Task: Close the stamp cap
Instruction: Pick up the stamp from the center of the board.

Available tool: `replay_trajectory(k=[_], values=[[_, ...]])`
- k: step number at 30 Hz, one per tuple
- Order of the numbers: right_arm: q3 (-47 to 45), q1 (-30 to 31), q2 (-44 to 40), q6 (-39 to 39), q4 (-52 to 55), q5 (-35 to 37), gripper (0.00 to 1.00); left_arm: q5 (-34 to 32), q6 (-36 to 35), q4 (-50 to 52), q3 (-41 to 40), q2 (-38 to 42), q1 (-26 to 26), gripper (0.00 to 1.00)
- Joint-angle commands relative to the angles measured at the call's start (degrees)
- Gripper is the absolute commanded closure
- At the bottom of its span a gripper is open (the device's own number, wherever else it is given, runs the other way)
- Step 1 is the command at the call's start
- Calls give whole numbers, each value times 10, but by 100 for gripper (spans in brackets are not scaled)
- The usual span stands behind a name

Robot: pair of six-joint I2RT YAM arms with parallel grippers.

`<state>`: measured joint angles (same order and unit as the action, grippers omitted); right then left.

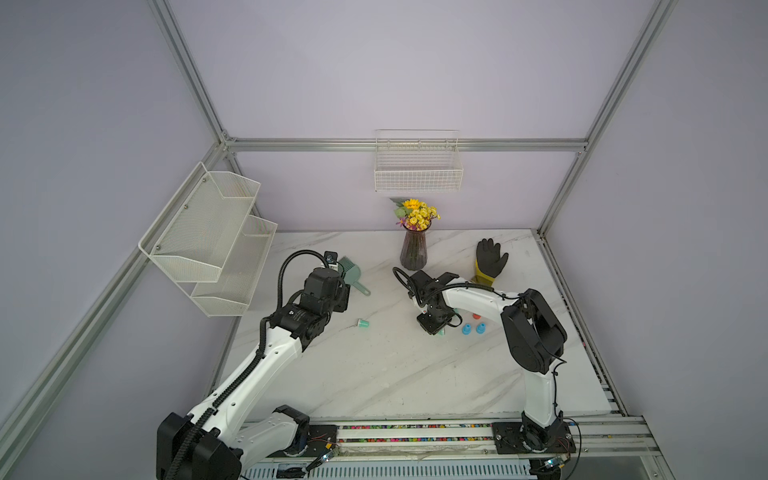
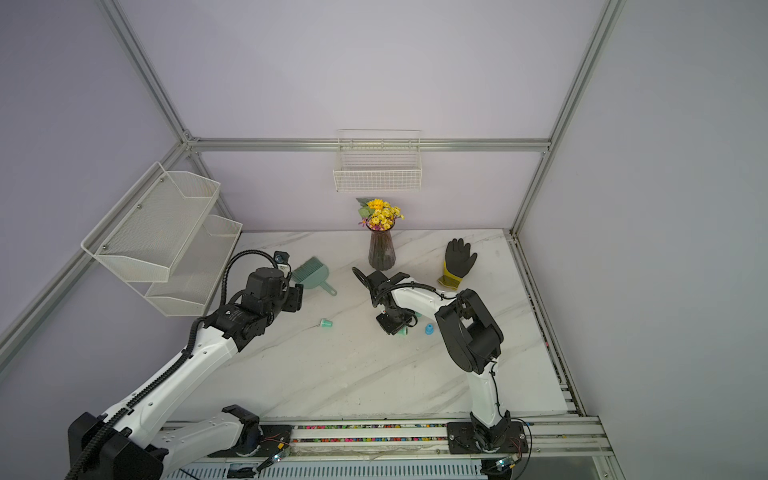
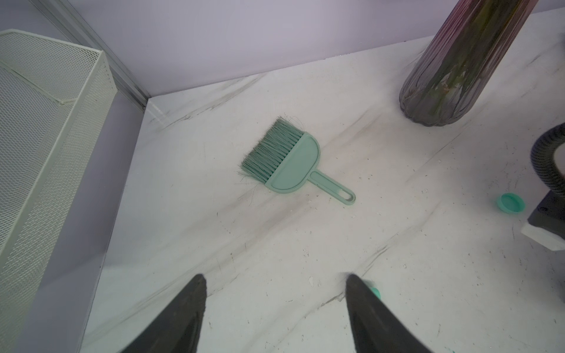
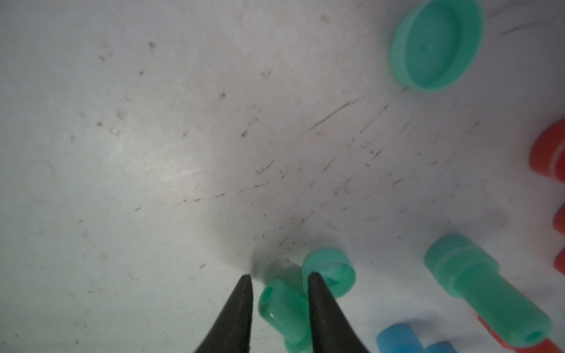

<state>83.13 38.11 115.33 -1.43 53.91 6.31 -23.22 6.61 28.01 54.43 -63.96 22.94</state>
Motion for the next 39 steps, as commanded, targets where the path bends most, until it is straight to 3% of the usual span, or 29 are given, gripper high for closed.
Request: replay_trajectory(k=[1,20,24,30,34,39], values=[[14,6,6,-23,14,5,67,-14,-12,-7,15,-1,-3,28],[-7,14,-5,12,70,-14,66,-15,-13,-8,17,-4,-3,28],[-7,14,11,31,76,-18,69,-16,-13,-7,16,-4,-3,28],[-4,14,7,51,68,-37,85,-14,-13,-7,16,-4,-2,28],[5,14,-2,76,67,-45,88,-9,-11,-9,15,-2,-3,29],[15,14,-55,138,34,-62,92,86,20,-19,26,6,0,29]])
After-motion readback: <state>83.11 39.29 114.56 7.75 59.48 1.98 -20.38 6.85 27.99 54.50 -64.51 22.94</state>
